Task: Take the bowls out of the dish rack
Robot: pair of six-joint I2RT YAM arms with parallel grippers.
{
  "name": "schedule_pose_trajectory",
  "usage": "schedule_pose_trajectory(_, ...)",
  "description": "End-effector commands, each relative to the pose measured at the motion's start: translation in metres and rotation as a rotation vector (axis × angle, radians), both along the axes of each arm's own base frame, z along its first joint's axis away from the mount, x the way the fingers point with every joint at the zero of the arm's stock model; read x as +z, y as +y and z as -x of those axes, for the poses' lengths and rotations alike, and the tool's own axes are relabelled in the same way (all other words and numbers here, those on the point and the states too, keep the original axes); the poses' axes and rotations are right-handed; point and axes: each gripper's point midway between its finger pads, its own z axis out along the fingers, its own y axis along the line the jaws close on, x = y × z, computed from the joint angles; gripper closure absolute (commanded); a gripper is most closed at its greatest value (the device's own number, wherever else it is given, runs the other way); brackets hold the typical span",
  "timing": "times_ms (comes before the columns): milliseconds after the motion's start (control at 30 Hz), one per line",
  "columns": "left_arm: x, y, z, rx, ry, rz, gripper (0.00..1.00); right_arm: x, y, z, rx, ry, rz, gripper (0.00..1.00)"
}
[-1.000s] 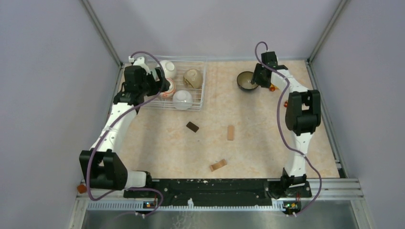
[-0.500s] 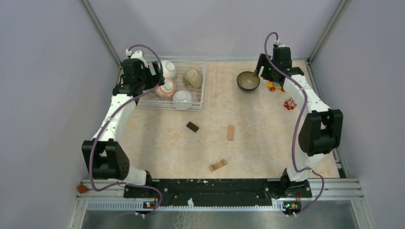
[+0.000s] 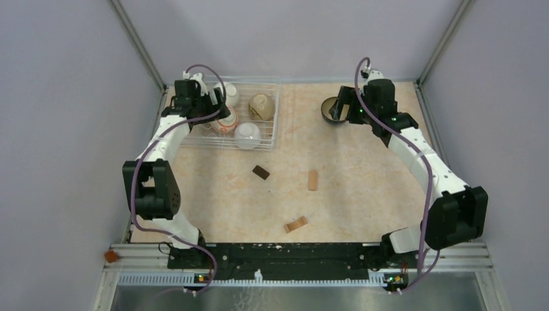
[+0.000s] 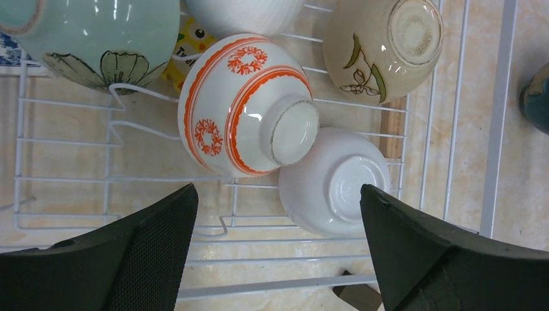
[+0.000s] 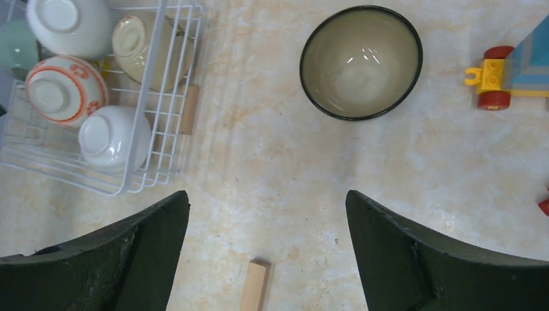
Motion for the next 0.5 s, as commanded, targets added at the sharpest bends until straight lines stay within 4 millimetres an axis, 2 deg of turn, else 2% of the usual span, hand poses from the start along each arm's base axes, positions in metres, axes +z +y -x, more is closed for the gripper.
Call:
schedule_pose_trajectory(0,0.011,-0.009,-0.021,-0.057,-0.033,0.025,0.02,0.047,0.011,0.014,0.063,-0.13,-0.042,0.1)
schedule_pose_trajectory(33,0.007,-0.011,-0.023,-0.068,-0.019,0.035,0.02,0.05,0.01,0.017,0.065,-0.138,-0.04,0.1)
schedule_pose_trajectory(133,-0.008,-0.001,-0.027,-0.064,0.026,0.08,0.01,0.052,0.007,0.023,0.066,-0.147,-0.032,0.1)
schedule_pose_trajectory(333,-0.011,0.018,-0.032,-0.061,0.058,0.16,0.01,0.049,0.009,0.03,0.085,-0.135,-0.037,0.1)
schedule_pose_trajectory(467,-0.018,0.019,-0.031,-0.081,0.072,0.201,0.01,0.049,0.012,0.03,0.097,-0.135,-0.047,0.12)
